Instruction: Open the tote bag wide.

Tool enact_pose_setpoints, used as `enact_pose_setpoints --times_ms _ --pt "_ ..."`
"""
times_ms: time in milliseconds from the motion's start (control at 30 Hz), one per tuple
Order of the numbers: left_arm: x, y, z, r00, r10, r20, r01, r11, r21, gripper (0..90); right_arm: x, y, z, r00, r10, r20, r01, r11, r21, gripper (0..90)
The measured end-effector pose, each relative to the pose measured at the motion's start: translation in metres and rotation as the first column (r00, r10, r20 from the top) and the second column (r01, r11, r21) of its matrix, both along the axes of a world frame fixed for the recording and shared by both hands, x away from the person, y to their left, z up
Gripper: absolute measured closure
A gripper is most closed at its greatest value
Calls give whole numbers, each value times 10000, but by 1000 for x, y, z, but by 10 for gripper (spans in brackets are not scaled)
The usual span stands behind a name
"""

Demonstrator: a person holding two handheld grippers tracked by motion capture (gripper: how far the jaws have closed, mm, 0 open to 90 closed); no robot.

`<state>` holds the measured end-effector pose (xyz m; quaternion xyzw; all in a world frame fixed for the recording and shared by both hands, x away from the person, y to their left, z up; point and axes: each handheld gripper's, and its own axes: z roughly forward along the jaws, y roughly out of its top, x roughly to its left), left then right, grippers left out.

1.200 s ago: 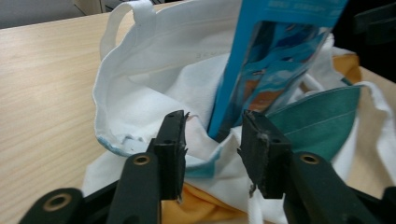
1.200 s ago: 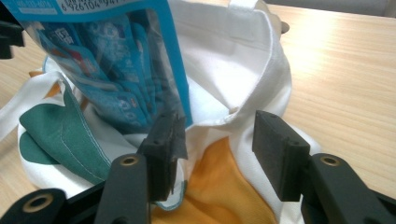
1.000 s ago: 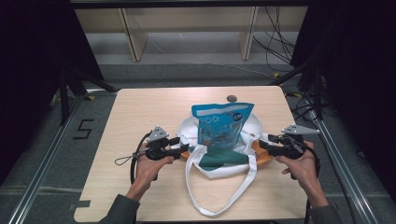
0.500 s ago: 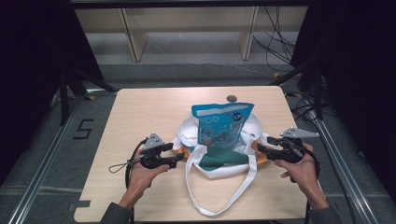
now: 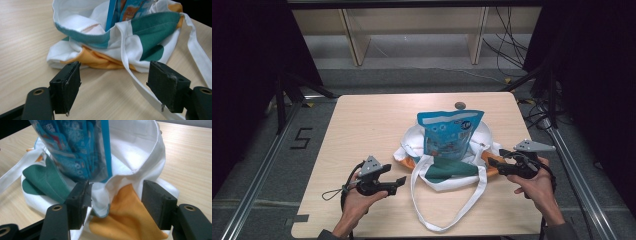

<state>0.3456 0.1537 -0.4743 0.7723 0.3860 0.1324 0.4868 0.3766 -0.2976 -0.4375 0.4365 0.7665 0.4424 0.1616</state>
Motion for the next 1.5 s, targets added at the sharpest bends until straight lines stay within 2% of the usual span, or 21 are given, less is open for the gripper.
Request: enact_pose_setpoints --times_ms 33,67,167,267,300,333,467,500,567,600,633,800,1067,1200,1267,1300,1333,1367,1400,1433,1500 --pt "-2 1 0 9999 135 22 -135 9999 -41 258 0 -1 -1 9996 8 288 -1 9997 -250 404" --pt "-3 2 -1 9998 170 38 -169 9997 -168 258 -2 -2 -1 9999 22 124 -18 9996 -291 402" --pt "-9 5 -2 9995 312 25 -312 9995 -36 249 -11 -1 -3 10000 -30 56 30 10000 -61 398" --pt "-15 6 -5 9995 310 24 -310 9995 -40 224 -16 -2 -9 9997 130 228 -124 9997 -223 389" --pt "-16 6 -6 9998 197 2 -197 9998 11 220 -21 -1 -9 10000 16 -72 -17 9999 -125 385" --pt "-18 6 -7 9999 155 4 -155 9999 4 218 -21 -3 -11 9995 208 223 -203 9995 -229 383" --pt "-25 4 -11 9999 38 -95 -36 9998 179 188 -33 -1 -15 9999 82 -83 -82 9999 -70 373" --pt "-27 2 -13 9999 44 -123 -44 10000 33 178 -36 -1 -18 9999 120 81 -120 9999 36 372" --pt "-30 3 -14 9999 -149 -75 151 9996 219 165 -41 -1 -21 9994 292 163 -290 9995 -144 370" --pt "-32 1 -15 9997 -225 2 225 9996 187 165 -44 1 -23 9995 300 89 -301 9995 31 369" --pt "-34 1 -16 9996 -165 -208 169 9997 158 165 -48 1 -26 9993 349 103 -348 9993 -95 369" --pt "-43 1 -21 9992 -345 -198 354 9981 504 162 -62 6 -36 9981 578 -222 -584 9979 -270 362" --pt "-57 0 -27 9991 -131 -412 154 9983 570 162 -81 10 -48 9930 827 -840 -870 9950 -495 333" --pt "-61 -1 -30 9977 -343 -578 395 9950 916 161 -90 9 -55 9899 1051 -954 -1120 9912 -704 319" --pt "-64 -4 -31 9968 -440 -668 509 9931 1056 160 -95 9 -57 9860 1189 -1169 -1260 9905 -549 311" --pt "-65 -4 -32 9962 -548 -671 632 9896 1292 160 -96 8 -57 9859 1230 -1132 -1317 9886 -730 306" --pt "-67 -7 -33 9967 -489 -648 565 9910 1210 160 -95 6 -59 9862 1391 -894 -1471 9849 -910 299" --pt "-68 -7 -33 9960 -596 -664 697 9845 1612 160 -96 6 -60 9841 1435 -1051 -1529 9844 -875 299" --pt "-70 -9 -34 9958 -632 -663 723 9867 1454 160 -97 6 -61 9832 1482 -1064 -1586 9826 -969 297" --pt "-70 -9 -33 9944 -793 -704 897 9829 1605 160 -101 8 -61 9833 1207 -1361 -1337 9869 -907 293" --pt "-70 -9 -33 9948 -776 -655 874 9828 1626 160 -99 9 -62 9849 1312 -1127 -1439 9831 -1128 292"
